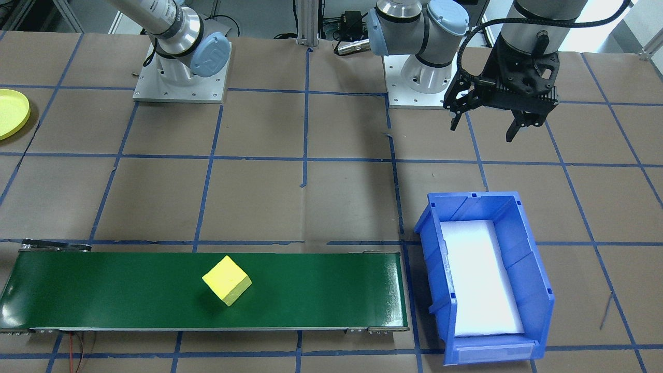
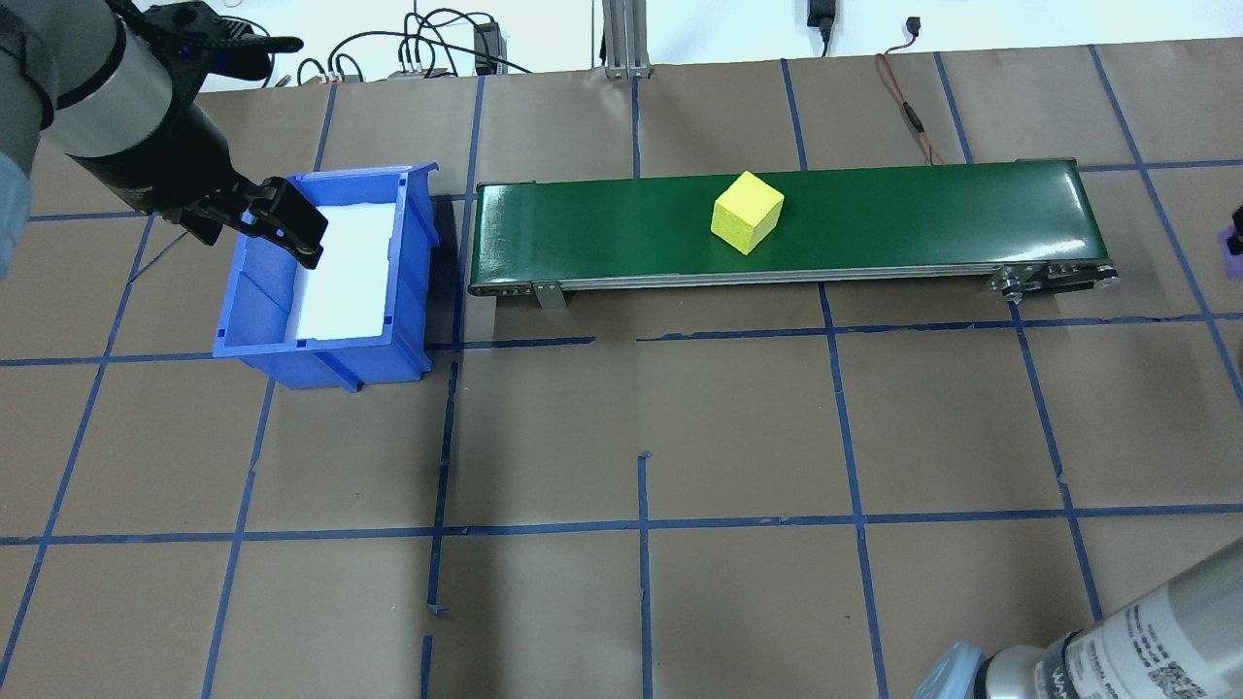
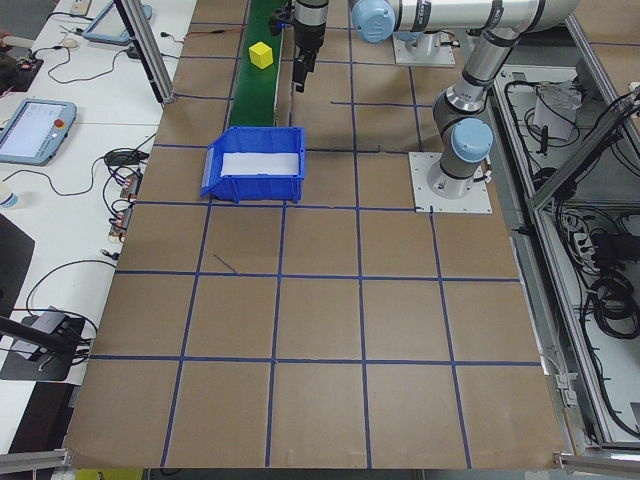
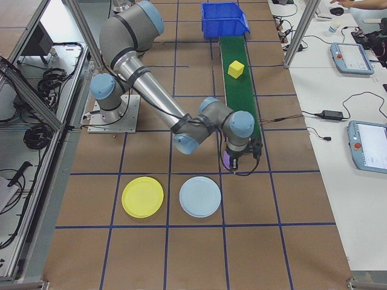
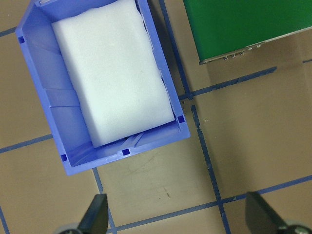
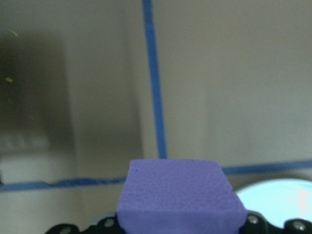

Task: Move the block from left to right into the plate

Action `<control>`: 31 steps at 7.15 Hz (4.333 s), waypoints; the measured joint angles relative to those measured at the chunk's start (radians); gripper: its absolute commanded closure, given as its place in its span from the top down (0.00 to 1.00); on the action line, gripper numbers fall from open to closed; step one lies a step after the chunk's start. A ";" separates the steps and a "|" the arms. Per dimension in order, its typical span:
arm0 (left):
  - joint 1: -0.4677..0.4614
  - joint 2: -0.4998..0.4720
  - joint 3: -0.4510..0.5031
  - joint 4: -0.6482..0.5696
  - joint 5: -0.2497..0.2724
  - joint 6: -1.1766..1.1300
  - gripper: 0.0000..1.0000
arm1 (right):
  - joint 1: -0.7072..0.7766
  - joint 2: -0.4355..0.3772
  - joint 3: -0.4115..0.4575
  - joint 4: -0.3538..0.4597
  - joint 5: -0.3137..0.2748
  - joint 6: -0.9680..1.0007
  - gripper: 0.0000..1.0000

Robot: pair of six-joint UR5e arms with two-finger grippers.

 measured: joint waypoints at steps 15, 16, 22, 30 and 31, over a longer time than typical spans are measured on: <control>0.000 -0.003 0.016 0.001 -0.011 0.007 1.00 | 0.084 -0.142 0.064 -0.006 0.113 0.027 1.00; -0.002 -0.003 0.014 0.000 -0.012 0.005 1.00 | 0.151 -0.151 0.064 -0.001 0.093 0.102 1.00; 0.002 -0.009 0.012 0.001 -0.013 0.007 1.00 | 0.448 -0.152 0.066 0.018 0.053 0.682 1.00; 0.004 -0.016 0.025 0.002 -0.012 0.009 1.00 | 0.482 -0.043 0.000 0.044 0.186 0.990 0.94; 0.005 -0.015 0.026 0.002 -0.011 0.009 1.00 | 0.482 -0.017 -0.019 0.040 0.190 0.990 0.92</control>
